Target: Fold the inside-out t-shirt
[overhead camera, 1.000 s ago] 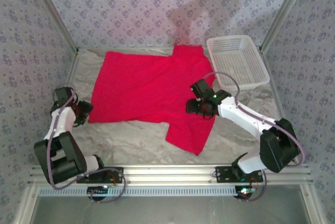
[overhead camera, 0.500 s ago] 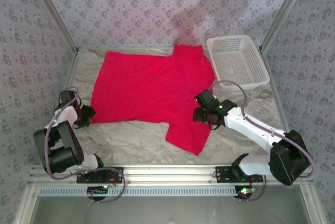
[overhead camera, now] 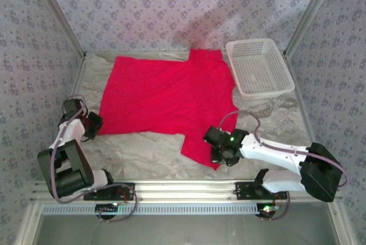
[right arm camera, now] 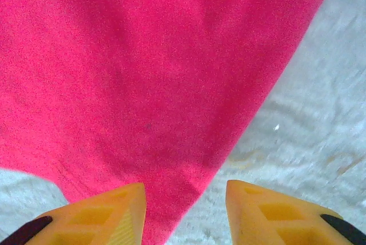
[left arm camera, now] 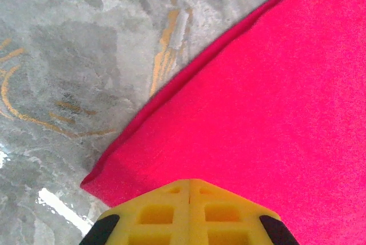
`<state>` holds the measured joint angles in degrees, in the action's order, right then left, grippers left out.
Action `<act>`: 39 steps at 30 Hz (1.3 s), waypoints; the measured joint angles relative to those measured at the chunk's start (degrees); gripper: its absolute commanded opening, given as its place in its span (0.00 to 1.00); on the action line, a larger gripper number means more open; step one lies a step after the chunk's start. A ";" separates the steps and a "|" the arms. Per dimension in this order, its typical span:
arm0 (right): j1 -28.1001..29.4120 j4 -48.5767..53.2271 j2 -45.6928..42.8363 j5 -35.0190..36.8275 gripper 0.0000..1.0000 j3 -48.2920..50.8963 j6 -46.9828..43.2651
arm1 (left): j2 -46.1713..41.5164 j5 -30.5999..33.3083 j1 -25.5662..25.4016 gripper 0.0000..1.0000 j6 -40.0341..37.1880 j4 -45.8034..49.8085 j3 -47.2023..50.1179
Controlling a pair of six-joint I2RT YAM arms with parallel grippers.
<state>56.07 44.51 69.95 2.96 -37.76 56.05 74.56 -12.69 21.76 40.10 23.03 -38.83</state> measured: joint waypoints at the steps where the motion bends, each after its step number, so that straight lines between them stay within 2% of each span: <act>1: 0.81 -0.20 0.00 -0.37 0.50 0.35 1.09 | -0.55 0.00 0.00 0.00 0.00 0.31 0.00; 7: 3.10 -3.78 -0.11 -1.79 0.51 3.72 6.64 | -3.85 0.26 0.00 0.00 -0.24 3.06 0.00; 10: 3.74 -5.97 0.00 -2.25 0.46 5.51 8.41 | -4.74 0.50 0.00 0.00 -0.46 4.17 0.00; 13: 3.85 -5.70 0.87 -1.46 0.28 5.64 9.29 | -4.90 0.48 0.00 0.00 -0.44 4.63 -0.02; 16: 3.80 -2.75 2.19 -0.17 0.02 4.55 9.44 | -5.16 0.48 0.00 0.00 -0.44 5.55 -0.02; 17: 3.80 -1.62 2.58 0.31 0.00 4.11 9.53 | -5.35 0.50 0.00 0.00 -0.44 5.97 -0.13; 23: 4.35 2.67 -0.94 3.69 0.00 1.73 9.57 | -7.69 1.60 0.42 0.00 -0.61 8.76 -2.78; 31: 5.20 15.39 -22.91 7.74 0.00 -0.74 10.86 | -11.21 2.14 1.18 0.00 -0.61 10.10 -4.04; 32: 5.20 16.83 -24.61 7.82 0.00 -0.70 11.06 | -11.21 1.81 1.18 0.02 -0.61 10.10 -4.02; 33: 5.18 17.88 -25.77 7.85 0.00 -0.61 11.10 | -11.21 1.49 1.18 0.11 -0.61 10.01 -3.91; 36: 5.14 18.45 -26.01 7.85 0.00 -0.07 11.28 | -11.19 0.04 1.18 0.28 -0.87 9.38 -2.86; 39: 4.90 17.35 -23.54 7.89 0.00 0.17 11.26 | -10.58 -1.09 1.18 0.39 -1.27 9.46 -1.27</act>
<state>60.97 61.87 46.41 10.85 -37.58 67.31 63.99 -13.78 22.94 38.83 32.49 -40.10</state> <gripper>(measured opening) 0.046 0.335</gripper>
